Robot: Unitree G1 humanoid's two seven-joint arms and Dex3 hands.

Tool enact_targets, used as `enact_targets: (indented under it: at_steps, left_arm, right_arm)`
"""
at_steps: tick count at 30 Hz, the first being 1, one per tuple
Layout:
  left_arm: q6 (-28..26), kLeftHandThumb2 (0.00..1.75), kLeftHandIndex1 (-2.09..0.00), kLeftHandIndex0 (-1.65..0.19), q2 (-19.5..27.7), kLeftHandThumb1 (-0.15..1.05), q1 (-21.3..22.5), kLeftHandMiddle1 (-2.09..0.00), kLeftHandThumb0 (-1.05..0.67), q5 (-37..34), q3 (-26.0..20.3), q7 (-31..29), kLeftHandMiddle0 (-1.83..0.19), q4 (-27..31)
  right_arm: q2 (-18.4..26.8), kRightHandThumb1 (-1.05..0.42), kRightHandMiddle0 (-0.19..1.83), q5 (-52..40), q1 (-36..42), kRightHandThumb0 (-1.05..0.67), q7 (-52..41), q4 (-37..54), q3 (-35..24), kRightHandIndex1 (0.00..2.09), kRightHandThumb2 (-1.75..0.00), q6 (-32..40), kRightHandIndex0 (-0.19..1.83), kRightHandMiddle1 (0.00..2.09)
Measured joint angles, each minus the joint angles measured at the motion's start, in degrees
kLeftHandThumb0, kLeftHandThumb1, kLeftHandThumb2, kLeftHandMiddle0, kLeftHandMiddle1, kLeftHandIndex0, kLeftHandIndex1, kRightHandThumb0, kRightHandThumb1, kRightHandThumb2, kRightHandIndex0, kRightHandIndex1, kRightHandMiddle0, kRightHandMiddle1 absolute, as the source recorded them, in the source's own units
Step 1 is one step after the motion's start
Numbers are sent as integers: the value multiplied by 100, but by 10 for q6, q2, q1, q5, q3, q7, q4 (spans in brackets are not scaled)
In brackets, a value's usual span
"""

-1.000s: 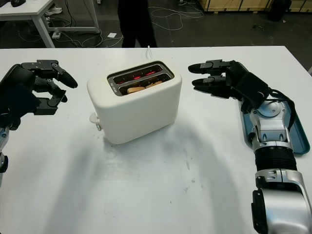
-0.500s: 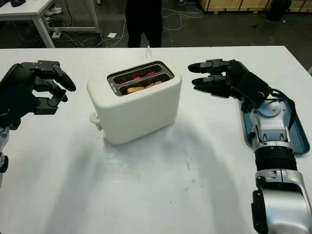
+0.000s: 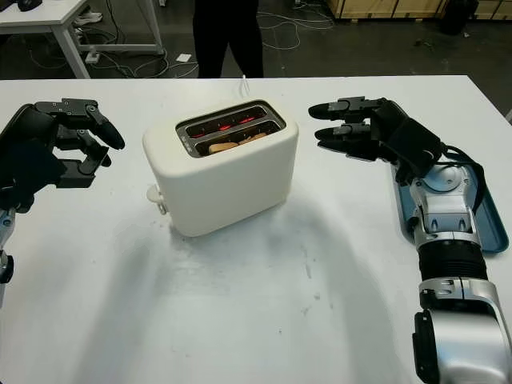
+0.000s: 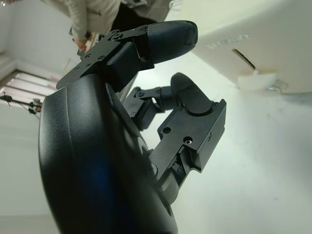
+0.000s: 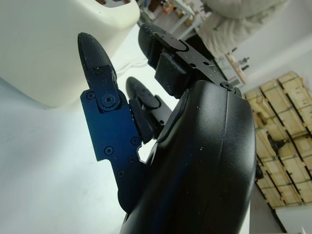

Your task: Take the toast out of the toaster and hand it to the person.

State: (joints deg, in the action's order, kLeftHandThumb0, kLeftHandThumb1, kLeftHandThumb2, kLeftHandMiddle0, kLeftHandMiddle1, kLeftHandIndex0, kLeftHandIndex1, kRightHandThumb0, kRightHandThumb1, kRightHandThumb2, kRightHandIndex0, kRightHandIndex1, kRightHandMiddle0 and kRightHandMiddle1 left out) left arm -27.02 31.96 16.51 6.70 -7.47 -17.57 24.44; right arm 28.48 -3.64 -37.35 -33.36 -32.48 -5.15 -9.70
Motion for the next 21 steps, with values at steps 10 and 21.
enact_targets:
  at_steps: [10, 21]
  left_arm:
    - [-14, 94, -116, -76, 3, 62, 0, -120, 17, 11, 2, 0, -81, 4]
    - [-14, 93, -112, -75, 1, 63, 0, -120, 18, 10, 1, 0, -81, 3]
  right_arm:
    - [0, -81, 79, 0, 0, -51, 0, 0, 0, 0, 0, 0, 87, 0]
    - [0, -81, 78, 2, 2, -50, 7, 2, 1, 0, 0, 0, 87, 0]
